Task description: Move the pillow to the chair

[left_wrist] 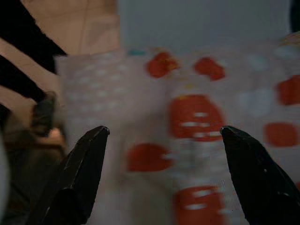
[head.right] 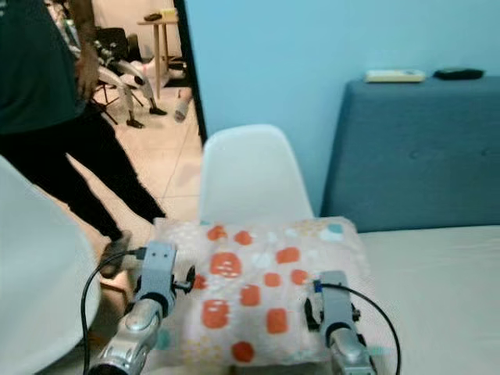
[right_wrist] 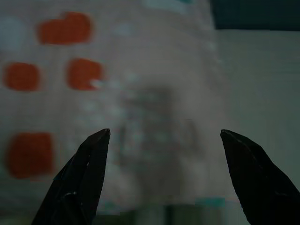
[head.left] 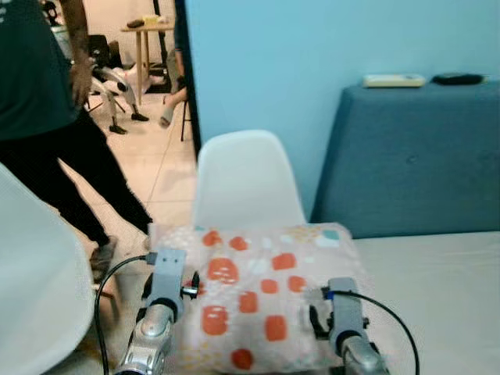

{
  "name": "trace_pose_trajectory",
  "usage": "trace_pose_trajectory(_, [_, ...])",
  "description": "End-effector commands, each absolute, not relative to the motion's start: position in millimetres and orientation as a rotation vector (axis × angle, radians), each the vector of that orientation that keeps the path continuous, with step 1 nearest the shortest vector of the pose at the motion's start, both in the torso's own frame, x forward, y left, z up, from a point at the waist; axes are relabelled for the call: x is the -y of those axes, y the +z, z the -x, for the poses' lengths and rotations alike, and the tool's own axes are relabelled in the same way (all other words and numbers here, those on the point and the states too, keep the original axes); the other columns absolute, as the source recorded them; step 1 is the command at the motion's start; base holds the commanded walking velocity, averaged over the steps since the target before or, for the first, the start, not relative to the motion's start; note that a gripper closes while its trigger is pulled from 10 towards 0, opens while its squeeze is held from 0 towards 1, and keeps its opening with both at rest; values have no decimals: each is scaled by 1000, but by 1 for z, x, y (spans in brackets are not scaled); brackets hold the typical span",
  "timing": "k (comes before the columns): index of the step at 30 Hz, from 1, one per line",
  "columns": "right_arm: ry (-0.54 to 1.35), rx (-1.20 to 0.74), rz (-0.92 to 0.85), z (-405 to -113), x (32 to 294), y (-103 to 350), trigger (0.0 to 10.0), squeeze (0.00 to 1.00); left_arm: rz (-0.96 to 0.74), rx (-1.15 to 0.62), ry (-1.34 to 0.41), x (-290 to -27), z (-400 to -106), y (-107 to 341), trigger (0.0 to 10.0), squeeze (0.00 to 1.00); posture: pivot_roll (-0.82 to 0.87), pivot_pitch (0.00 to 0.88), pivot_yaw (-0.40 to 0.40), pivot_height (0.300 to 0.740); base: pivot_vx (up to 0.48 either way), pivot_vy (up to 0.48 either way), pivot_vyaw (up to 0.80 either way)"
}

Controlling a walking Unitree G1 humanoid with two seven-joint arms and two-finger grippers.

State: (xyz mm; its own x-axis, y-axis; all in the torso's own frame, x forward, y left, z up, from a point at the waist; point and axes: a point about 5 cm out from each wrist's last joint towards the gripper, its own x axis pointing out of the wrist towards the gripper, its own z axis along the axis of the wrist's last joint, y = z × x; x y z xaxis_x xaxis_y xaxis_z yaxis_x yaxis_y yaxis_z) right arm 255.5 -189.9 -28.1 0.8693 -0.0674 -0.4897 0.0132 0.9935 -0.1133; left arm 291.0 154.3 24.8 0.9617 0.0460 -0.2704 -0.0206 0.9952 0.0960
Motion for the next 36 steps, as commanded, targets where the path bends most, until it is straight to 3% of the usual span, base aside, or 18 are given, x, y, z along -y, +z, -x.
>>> trace_pose_trajectory(1, [-32, -533, 95, -252, 185, -32, 10000, 0, -36, -317, 52, -157, -287, 18, 10000, 0, 47, 28, -7, 740, 0, 480, 0])
trace_pose_trajectory(10, [-33, -531, 95, -253, 185, -31, 10000, 0, -58, -318, 65, -160, -289, 19, 10000, 0, 48, 27, -7, 740, 0, 480, 0])
trace_pose_trajectory(36, [13, -529, 61, -258, 175, -29, 10000, 0, -81, -309, 94, -164, -292, 22, 10000, 0, 50, 20, -8, 740, 0, 0, 0])
